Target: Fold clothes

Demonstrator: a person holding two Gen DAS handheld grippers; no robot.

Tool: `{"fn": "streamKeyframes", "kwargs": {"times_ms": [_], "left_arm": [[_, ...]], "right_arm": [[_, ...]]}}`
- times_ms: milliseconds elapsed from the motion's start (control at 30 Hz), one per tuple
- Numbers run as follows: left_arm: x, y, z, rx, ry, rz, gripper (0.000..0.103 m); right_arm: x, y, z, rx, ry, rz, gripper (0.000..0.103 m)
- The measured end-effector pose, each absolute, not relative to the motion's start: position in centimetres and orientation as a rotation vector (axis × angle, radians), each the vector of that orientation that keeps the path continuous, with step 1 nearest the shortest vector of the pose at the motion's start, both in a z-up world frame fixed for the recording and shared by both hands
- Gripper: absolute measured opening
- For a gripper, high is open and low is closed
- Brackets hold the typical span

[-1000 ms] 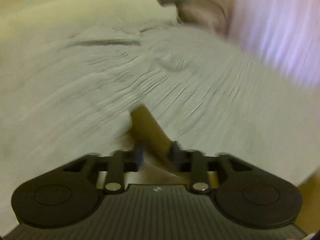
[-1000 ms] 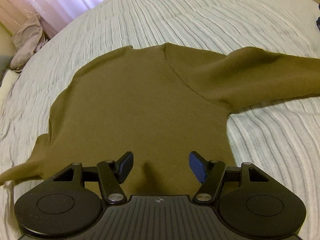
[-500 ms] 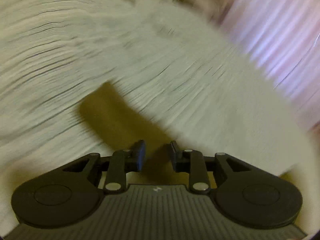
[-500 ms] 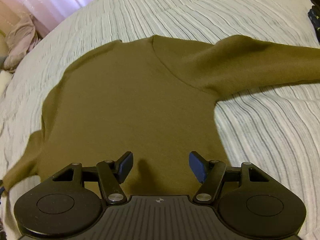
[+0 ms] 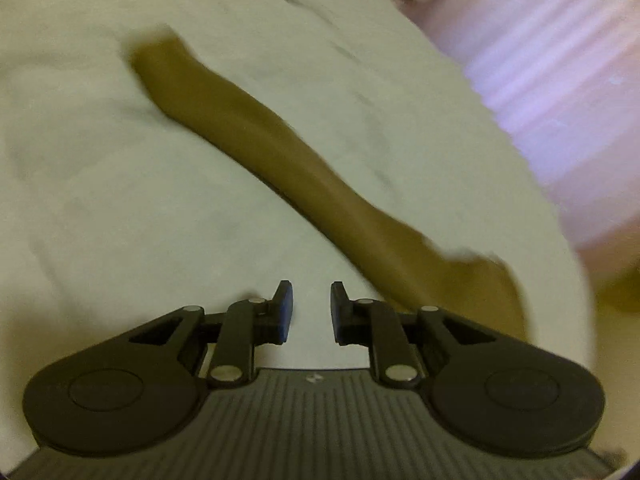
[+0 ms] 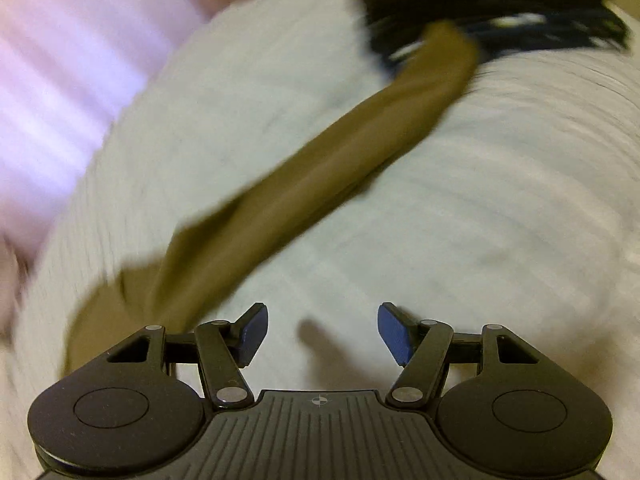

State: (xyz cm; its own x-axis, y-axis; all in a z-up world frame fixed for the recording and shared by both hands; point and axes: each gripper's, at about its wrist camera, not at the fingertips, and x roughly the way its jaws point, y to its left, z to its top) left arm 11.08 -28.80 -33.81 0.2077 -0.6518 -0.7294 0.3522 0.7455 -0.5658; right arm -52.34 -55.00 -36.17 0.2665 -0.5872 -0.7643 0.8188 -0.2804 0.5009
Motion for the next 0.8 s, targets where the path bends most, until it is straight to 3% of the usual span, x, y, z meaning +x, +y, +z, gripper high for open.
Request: {"fn": "streamKeyframes", "kwargs": {"times_ms": [67,367,467,800], "left_arm": [[7.5,-30.9,-33.5,-0.314,1.199,-0.819,0.015],[-5.1,-37.3,-33.1,-0.231,1.258,-1.047,0.018],[-8.6,-40.2,-32.6,-0.105,1.249,-1.128,0.024],[-25.5,-54.1,-32.7,0.391,1.063,-1.651,0.027]], "right_arm": [[-56.4,-55.6,-36.8,1.284,0.154,-1.405,0.035],[-68.0,-58.8,-39.3,1.428,-0.171,-1.343,0.035],[-69.2,-58.1,-38.8,1.432,-0.134,-1.323,0.035],[-71.2,-54.3,-35.6,1.246,0.166,-1.372,0.035]]}}
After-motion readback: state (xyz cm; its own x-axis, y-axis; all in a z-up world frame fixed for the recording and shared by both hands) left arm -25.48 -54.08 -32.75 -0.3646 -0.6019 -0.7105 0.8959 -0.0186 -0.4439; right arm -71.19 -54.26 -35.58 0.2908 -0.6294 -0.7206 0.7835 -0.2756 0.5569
